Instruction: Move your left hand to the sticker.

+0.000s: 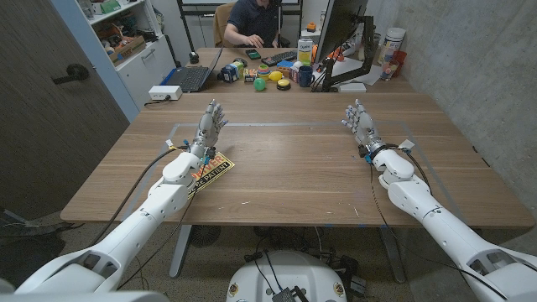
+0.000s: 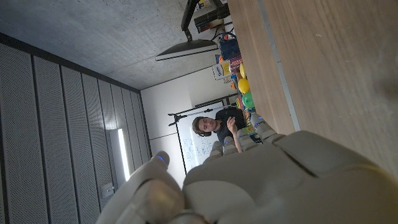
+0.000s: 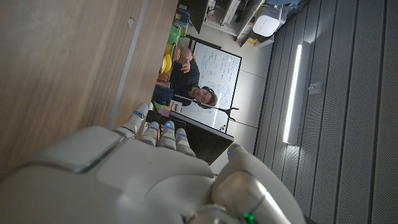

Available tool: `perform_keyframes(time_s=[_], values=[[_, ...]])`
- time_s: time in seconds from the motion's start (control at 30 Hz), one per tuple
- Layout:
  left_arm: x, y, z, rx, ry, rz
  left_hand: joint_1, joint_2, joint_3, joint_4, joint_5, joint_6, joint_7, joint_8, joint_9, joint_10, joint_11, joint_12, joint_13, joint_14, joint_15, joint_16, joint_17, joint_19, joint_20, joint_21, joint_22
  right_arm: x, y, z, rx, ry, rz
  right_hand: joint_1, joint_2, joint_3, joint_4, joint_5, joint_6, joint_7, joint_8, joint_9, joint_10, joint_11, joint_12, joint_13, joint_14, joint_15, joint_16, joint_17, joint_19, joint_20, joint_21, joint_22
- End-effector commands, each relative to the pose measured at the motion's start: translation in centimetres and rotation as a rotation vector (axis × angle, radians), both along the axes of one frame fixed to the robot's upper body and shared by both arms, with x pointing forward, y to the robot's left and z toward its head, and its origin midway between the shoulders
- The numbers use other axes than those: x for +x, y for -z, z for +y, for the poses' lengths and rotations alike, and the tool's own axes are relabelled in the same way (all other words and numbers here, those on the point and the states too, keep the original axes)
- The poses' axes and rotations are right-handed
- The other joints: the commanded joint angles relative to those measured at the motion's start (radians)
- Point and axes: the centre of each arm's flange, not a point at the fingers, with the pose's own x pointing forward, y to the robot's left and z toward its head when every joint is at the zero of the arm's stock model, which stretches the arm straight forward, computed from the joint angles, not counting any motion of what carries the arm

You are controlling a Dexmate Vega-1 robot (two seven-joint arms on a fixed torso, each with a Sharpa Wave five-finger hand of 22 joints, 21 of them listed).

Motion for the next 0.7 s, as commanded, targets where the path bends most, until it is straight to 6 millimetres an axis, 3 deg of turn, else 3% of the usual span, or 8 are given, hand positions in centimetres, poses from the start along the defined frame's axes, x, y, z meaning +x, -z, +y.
perform_keyframes(time_s=[0.03, 0.1, 0.17, 0.2, 0.27, 0.43, 0.6, 0.7], values=[[-0.1, 0.2, 0.3, -0.005, -0.012, -0.009, 0.0, 0.021, 0.004, 0.001, 0.006, -0.067, -0.001, 0.005, 0.004, -0.048, 0.002, 0.006, 0.003, -0.097, 0.001, 0.005, 0.002, -0.005, 0.001, 0.004, 0.003, 0.4, 0.2, 0.5, -0.024, -0.011, 0.004, 0.002, 0.073, 0.008, 0.001, 0.006, -0.002, 0.01, 0.006, 0.004, -0.002, 0.01, 0.007, 0.002, -0.006, -0.001, 0.004, 0.004, -0.004, 0.0, 0.005, 0.003], [-0.5, 0.1, 0.4, 0.015, -0.049, -0.015, 0.001, 0.021, 0.003, 0.001, 0.006, -0.065, -0.004, 0.006, 0.004, -0.042, 0.002, 0.009, 0.003, -0.094, 0.002, 0.006, 0.002, -0.003, 0.002, 0.002, 0.004, 0.4, 0.2, 0.6, -0.02, -0.017, 0.008, 0.002, 0.074, 0.008, 0.001, 0.006, -0.002, 0.01, 0.006, 0.004, -0.002, 0.008, 0.007, 0.002, -0.006, -0.001, 0.004, 0.004, -0.004, 0.0, 0.004, 0.003], [-2.3, -0.2, 0.8, 0.06, -0.273, -0.071, 0.012, 0.001, -0.01, -0.012, 0.015, 0.036, -0.032, 0.034, 0.003, 0.063, -0.01, 0.032, 0.002, 0.012, -0.01, 0.036, -0.001, 0.089, 0.021, 0.011, 0.001, 0.3, 0.2, 0.7, -0.025, -0.02, 0.008, 0.002, 0.074, 0.008, 0.001, 0.006, -0.002, 0.01, 0.006, 0.004, -0.002, 0.009, 0.007, 0.002, -0.006, -0.001, 0.004, 0.004, -0.004, 0.0, 0.004, 0.003], [-2.4, -0.2, 0.8, 0.06, -0.28, -0.069, 0.026, -0.02, -0.02, -0.026, 0.023, 0.092, -0.054, 0.04, 0.001, 0.133, -0.013, 0.038, 0.0, 0.094, -0.014, 0.056, -0.005, 0.146, 0.035, 0.009, -0.003, 0.3, 0.2, 0.7, -0.025, -0.02, 0.008, 0.002, 0.074, 0.008, 0.001, 0.006, -0.002, 0.009, 0.005, 0.004, -0.001, 0.01, 0.007, 0.002, -0.006, -0.001, 0.004, 0.004, -0.004, 0.0, 0.004, 0.003], [-4.1, -0.9, 1.1, 0.098, -0.353, -0.127, 0.036, -0.039, -0.03, -0.037, 0.033, 0.134, -0.096, 0.04, -0.001, 0.182, -0.017, 0.038, -0.001, 0.146, -0.018, 0.063, -0.007, 0.188, 0.052, 0.002, -0.005, 0.3, 0.3, 0.7, -0.031, -0.02, 0.007, 0.001, 0.074, 0.008, 0.001, 0.006, -0.002, 0.009, 0.006, 0.004, -0.001, 0.008, 0.007, 0.002, -0.006, -0.001, 0.004, 0.004, -0.004, -0.001, 0.003, 0.003], [-6.0, -1.1, 1.8, 0.115, -0.377, -0.164, 0.04, -0.039, -0.034, -0.039, 0.038, 0.161, -0.146, 0.039, -0.001, 0.206, -0.034, 0.032, 0.0, 0.153, -0.027, 0.056, -0.006, 0.19, 0.048, -0.014, -0.004, 0.4, 0.7, 1.0, -0.025, -0.032, 0.017, 0.0, 0.073, 0.008, 0.001, 0.006, -0.002, 0.009, 0.006, 0.004, 0.0, 0.01, 0.007, 0.002, -0.005, -0.001, 0.004, 0.004, -0.003, 0.0, 0.002, 0.003], [-7.7, -0.8, 2.3, 0.144, -0.443, -0.201, 0.039, -0.001, -0.025, -0.026, 0.041, 0.169, -0.151, 0.03, 0.0, 0.191, -0.032, 0.014, 0.001, 0.117, -0.035, 0.033, -0.004, 0.145, 0.028, -0.048, -0.002, 0.4, 0.8, 1.3, -0.034, -0.041, 0.012, 0.0, 0.072, 0.007, 0.002, 0.006, -0.002, 0.01, 0.005, 0.004, 0.0, 0.012, 0.007, 0.002, -0.005, 0.0, 0.004, 0.005, -0.002, 0.0, 0.001, 0.003], [-9.2, -0.9, 2.4, 0.192, -0.52, -0.229, 0.042, 0.013, -0.022, -0.023, 0.042, 0.145, -0.169, 0.014, 0.0, 0.157, -0.049, -0.002, 0.001, 0.089, -0.038, 0.015, -0.004, 0.127, 0.024, -0.067, -0.002, 0.3, 0.7, 1.4, -0.038, -0.043, 0.007, -0.002, 0.071, 0.006, 0.002, 0.006, -0.002, 0.01, 0.005, 0.004, 0.0, 0.013, 0.007, 0.002, -0.005, -0.003, 0.004, 0.005, -0.002, 0.0, 0.0, 0.003]])
